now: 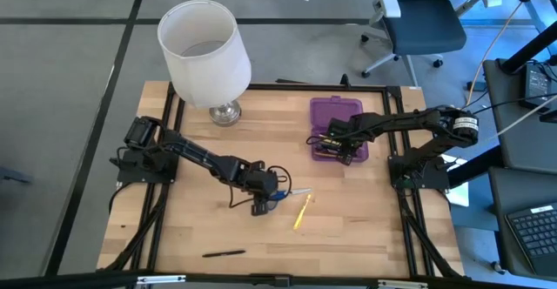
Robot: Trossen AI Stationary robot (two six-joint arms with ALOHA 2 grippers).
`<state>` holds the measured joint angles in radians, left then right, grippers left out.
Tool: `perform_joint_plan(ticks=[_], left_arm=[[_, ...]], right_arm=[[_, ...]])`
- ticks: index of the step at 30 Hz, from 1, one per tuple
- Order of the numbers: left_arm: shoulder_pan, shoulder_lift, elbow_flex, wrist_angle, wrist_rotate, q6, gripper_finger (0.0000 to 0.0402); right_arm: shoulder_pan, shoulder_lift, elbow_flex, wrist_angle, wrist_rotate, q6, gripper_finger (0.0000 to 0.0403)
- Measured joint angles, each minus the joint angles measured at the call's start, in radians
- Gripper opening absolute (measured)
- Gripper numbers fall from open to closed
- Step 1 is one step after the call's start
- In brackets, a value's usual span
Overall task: Pick & place school supplies into a supply box
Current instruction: Put the blue scissors into the purple supply box
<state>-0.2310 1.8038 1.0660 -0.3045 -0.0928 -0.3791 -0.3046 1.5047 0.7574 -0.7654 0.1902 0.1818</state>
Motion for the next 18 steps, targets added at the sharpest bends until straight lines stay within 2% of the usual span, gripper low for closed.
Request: perform_joint_plan(ticks=[7, 13, 18], left_arm=[[0.000, 0.000, 0.000, 0.013, -0.007, -0.030, 0.0170], [-0.001, 0.000, 0.000, 0.049, 0.018, 0.001, 0.0222], [-0.012, 0.000, 0.000, 0.049, 0.052, -0.109, 0.0245]], right_arm=[[0.000, 0.000, 0.000, 0.000, 0.000, 0.071, 0.0132], [0.000, 0.000, 0.000, 0.001, 0.000, 0.102, 0.0132], [0.000, 0.000, 0.000, 0.002, 0.000, 0.102, 0.0132]])
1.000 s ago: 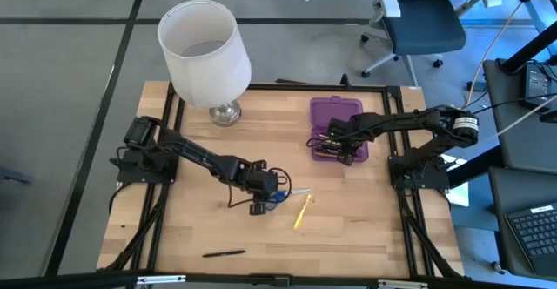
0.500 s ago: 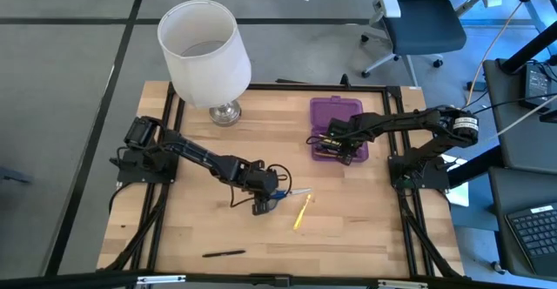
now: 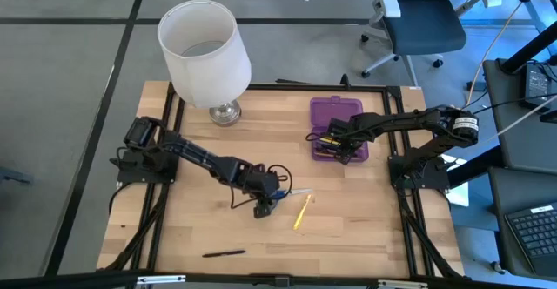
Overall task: Pick & place school supplies into a supply box
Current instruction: Put the blue scissors into the purple supply box
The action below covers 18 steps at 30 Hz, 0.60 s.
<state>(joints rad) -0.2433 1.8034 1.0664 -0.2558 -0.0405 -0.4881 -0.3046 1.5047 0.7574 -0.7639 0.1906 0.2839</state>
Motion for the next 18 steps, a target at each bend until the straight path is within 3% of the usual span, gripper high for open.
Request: perform_joint_plan(ticks=[6, 12, 18], left_arm=[[-0.031, 0.000, 0.000, 0.002, -0.035, 0.009, 0.0245], [-0.045, 0.015, 0.001, -0.015, -0.178, -0.023, 0.0242], [-0.045, 0.053, 0.001, -0.029, -0.150, -0.072, 0.0236]], right_arm=[[0.000, 0.000, 0.000, 0.007, 0.000, -0.001, 0.0132], [0.000, 0.000, 0.000, 0.007, 0.000, 0.000, 0.0132], [0.000, 0.000, 0.000, 0.006, 0.000, 0.000, 0.0132]])
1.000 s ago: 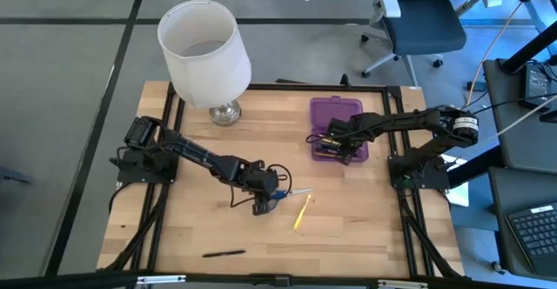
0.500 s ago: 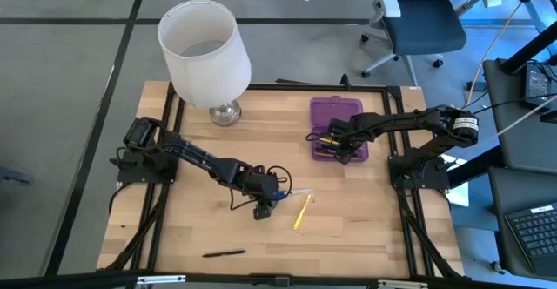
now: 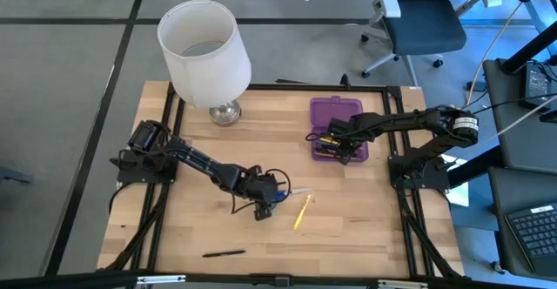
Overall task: Pick & place school supplies into a supply box
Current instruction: Put the blue scissors into the purple supply box
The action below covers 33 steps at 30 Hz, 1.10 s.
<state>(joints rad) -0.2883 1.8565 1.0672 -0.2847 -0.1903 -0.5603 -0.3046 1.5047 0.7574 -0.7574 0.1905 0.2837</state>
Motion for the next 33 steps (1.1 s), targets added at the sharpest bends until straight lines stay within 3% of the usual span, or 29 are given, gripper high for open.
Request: perform_joint_plan(ticks=[16, 25, 33], left_arm=[[-0.006, 0.006, 0.004, -0.062, 0.000, 0.103, 0.0165], [-0.022, 0.010, 0.003, -0.148, -0.037, 0.254, 0.0159], [0.003, 0.009, 0.002, -0.165, -0.038, 0.423, 0.0127]], right_arm=[[0.000, 0.000, 0.000, 0.000, 0.000, 0.000, 0.0132], [0.000, 0.000, 0.000, 0.005, 0.000, 0.000, 0.0132], [0.000, 0.000, 0.000, 0.005, 0.001, -0.001, 0.0132]])
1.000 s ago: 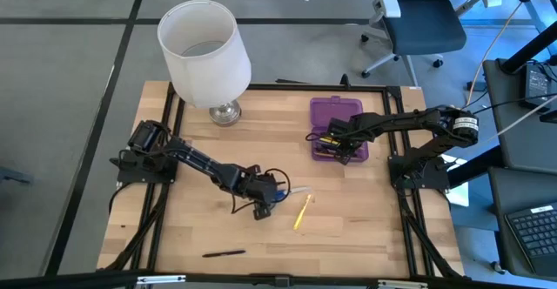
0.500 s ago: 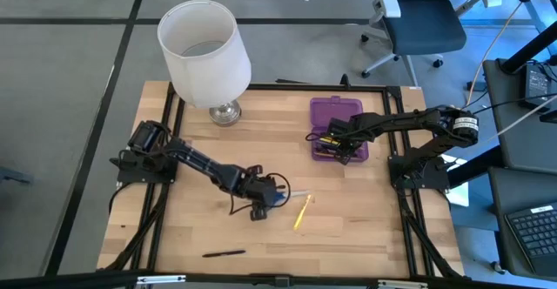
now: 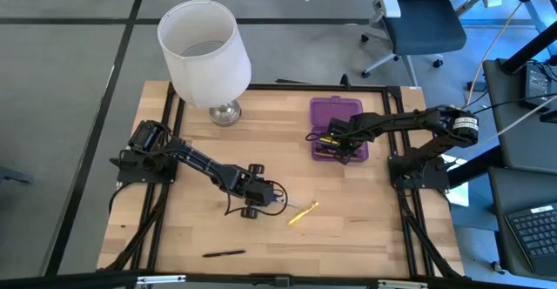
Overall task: Pick & place school supplies into a supply box
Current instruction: Put the blue scissors into the purple supply box
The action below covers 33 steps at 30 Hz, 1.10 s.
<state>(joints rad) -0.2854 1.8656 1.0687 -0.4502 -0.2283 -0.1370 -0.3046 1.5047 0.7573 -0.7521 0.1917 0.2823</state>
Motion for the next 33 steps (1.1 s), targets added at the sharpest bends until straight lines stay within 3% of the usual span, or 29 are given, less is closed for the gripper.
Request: perform_joint_plan(ticks=[8, 17, 21, 26, 30, 33], left_arm=[[0.007, 0.000, -0.001, 0.015, -0.001, 0.138, 0.0063], [0.011, -0.015, -0.004, 0.044, -0.027, 0.190, 0.0064], [0.032, -0.067, -0.008, 0.036, -0.101, 0.215, 0.0062], [0.060, -0.159, -0.006, 0.037, -0.172, 0.220, 0.0062], [0.060, -0.221, -0.003, 0.054, -0.356, 0.265, 0.0061], [0.048, -0.238, -0.003, 0.094, -0.396, 0.408, 0.0062]], right_arm=[[0.001, -0.049, -0.001, 0.005, 0.003, 0.012, 0.0132], [0.036, -0.275, -0.001, 0.079, -0.007, 0.027, 0.0132], [0.093, -0.364, -0.001, 0.167, -0.044, -0.044, 0.0132], [0.168, -0.437, -0.001, 0.320, -0.195, -0.126, 0.0132], [0.201, -0.456, -0.001, 0.422, -0.249, 0.014, 0.0132], [0.206, -0.445, -0.001, 0.483, -0.249, 0.170, 0.0132]])
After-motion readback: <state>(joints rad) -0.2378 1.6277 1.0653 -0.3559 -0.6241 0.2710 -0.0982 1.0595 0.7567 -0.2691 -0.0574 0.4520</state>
